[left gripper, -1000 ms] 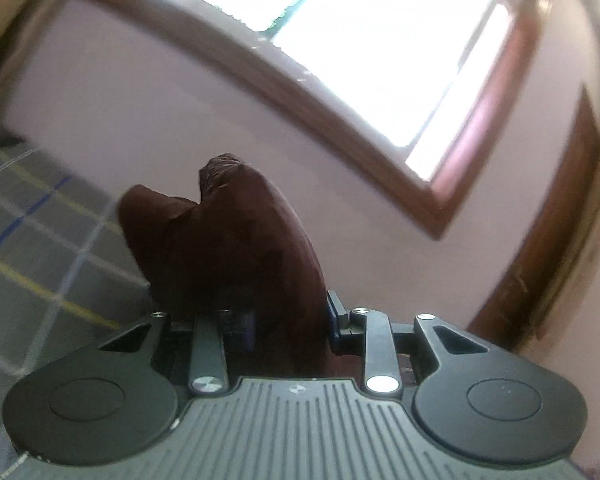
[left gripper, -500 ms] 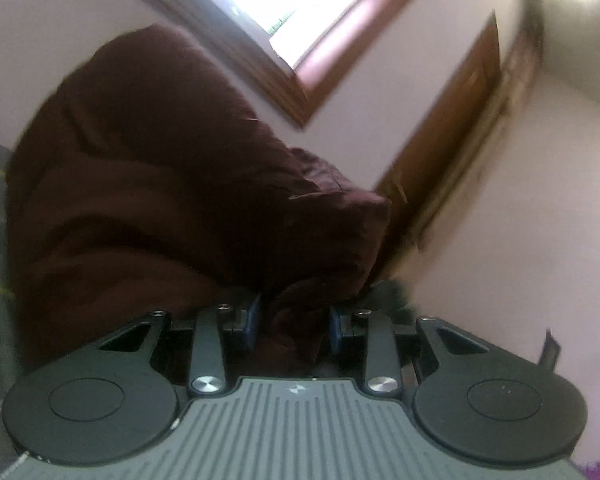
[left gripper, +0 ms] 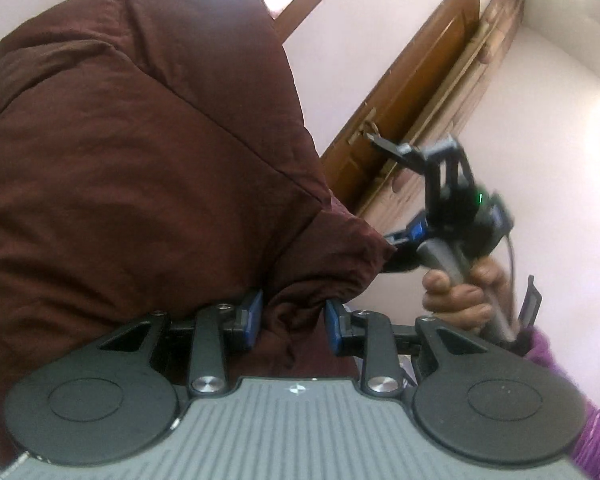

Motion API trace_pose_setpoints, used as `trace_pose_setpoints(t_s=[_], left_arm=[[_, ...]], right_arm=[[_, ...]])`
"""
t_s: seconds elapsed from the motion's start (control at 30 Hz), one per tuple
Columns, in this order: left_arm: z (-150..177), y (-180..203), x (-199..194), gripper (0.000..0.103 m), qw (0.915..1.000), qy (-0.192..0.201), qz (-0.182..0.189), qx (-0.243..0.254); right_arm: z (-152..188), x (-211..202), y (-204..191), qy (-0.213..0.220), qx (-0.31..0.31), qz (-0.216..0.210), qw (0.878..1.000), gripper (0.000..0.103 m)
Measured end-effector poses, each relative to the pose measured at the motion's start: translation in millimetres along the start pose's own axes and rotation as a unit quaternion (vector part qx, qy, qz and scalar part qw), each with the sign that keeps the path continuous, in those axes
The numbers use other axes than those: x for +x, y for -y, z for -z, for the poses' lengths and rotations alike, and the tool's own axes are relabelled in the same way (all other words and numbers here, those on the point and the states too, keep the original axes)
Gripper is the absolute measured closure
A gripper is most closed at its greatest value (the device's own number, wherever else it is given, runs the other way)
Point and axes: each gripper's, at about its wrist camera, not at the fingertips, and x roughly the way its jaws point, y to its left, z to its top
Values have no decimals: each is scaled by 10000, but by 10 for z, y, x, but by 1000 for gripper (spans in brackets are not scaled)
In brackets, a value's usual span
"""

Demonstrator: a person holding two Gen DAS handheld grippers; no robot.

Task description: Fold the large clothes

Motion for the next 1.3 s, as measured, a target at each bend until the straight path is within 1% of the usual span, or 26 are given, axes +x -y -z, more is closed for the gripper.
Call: trace_pose_setpoints(t_s=[0.03, 0.1, 0.13, 0.17, 0.23, 0.3, 0.33, 0.37, 0.4, 0.43, 0.47, 0.5, 0.53, 0.57, 0.6, 0.63, 0.67, 0.7, 0.77, 0.83, 0.87, 0.97, 1.03, 1.1, 1.2, 1.3], left_arm=[[4, 19, 6, 70, 10000, -15, -3, 16], [17, 53, 25, 70, 10000, -22, -10, 52], [22, 62, 41, 70, 10000, -17, -27, 73], [21, 70, 48, 70, 10000, -17, -16, 52], [-6, 86, 71, 70, 10000, -16, 0, -30], [-26, 110, 82, 70, 10000, -32, -50, 5], [-36, 119, 47, 69, 10000, -35, -83, 23], [-39, 81, -59, 69, 10000, -12, -54, -43], [-62, 93, -171, 68, 9999, 28, -11, -126], [-75, 97, -294, 62, 9998, 95, -27, -153], [-93, 112, -424, 45, 9996, 196, -199, -85], [-118, 117, -565, 34, 9982, 374, -472, -9], [-147, 98, -707, 16, 9958, 623, -674, 9], [-186, 68, -810, 7, 9925, 863, -864, 15], [-235, 21, -927, 4, 9868, 1147, -1142, 30], [-292, -42, -1013, 2, 9805, 1357, -1423, 17], [-357, -135, -1058, 2, 9761, 1463, -1608, -75], [-438, -254, -1062, 2, 9747, 1445, -1684, -254], [-546, -423, -967, 2, 9757, 1221, -1740, -538], [-587, -455, -819, 3, 9793, 1037, -1658, -531], [-540, -439, -768, 3, 9813, 997, -1583, -447], [-484, -251, -467, 3, 9882, 720, -1349, -46], [-452, -115, -316, 3, 9910, 578, -1197, 178], [-424, -36, -204, 2, 9928, 465, -1070, 272], [-421, 34, -52, 1, 9928, 424, -1037, 414], [-459, 52, 81, 1, 9940, 310, -955, 444]], right_arm=[[33, 93, -89, -208, -78, 173, 9996, 0], [92, 330, -354, -538, -534, 452, 9961, 0], [122, 476, -493, -652, -856, 704, 9917, 0], [129, 645, -637, -782, -1198, 1025, 9844, 0], [149, 969, -885, -1091, -1810, 1539, 9652, 0], [205, 1266, -1058, -1321, -2537, 1987, 9374, 0], [257, 1350, -1105, -1379, -2888, 2124, 9233, 3], [286, 1411, -1093, -1461, -3072, 2126, 9160, 18], [280, 1426, -1051, -1553, -3107, 2072, 9146, 37], [256, 1392, -1022, -1553, -3120, 2006, 9156, 44], [241, 1314, -1011, -1461, -3207, 1992, 9144, 55], [252, 1235, -1016, -1357, -3323, 2030, 9110, 62], [273, 1168, -1011, -1254, -3464, 2055, 9067, 64], [322, 1086, -1017, -1171, -3605, 2065, 9020, 68], [367, 1010, -1001, -1094, -3680, 2082, 8996, 70], [415, 947, -976, -1005, -3683, 2098, 9001, 70], [468, 866, -945, -907, -3662, 2090, 9022, 72], [506, 801, -928, -822, -3656, 2046, 9043, 73], [556, 672, -902, -624, -3565, 1979, 9110, 75], [598, 486, -843, -404, -3438, 1968, 9173, 76], [633, 418, -781, -287, -3362, 1958, 9208, 76], [773, 240, -562, -26, -3029, 2003, 9317, 77], [831, 59, -497, 165, -2826, 1972, 9386, 78], [860, -91, -428, 281, -2662, 1905, 9445, 78], [880, -214, -365, 405, -2580, 1877, 9469, 78], [840, -291, -139, 465, -2300, 1731, 9565, 77]])
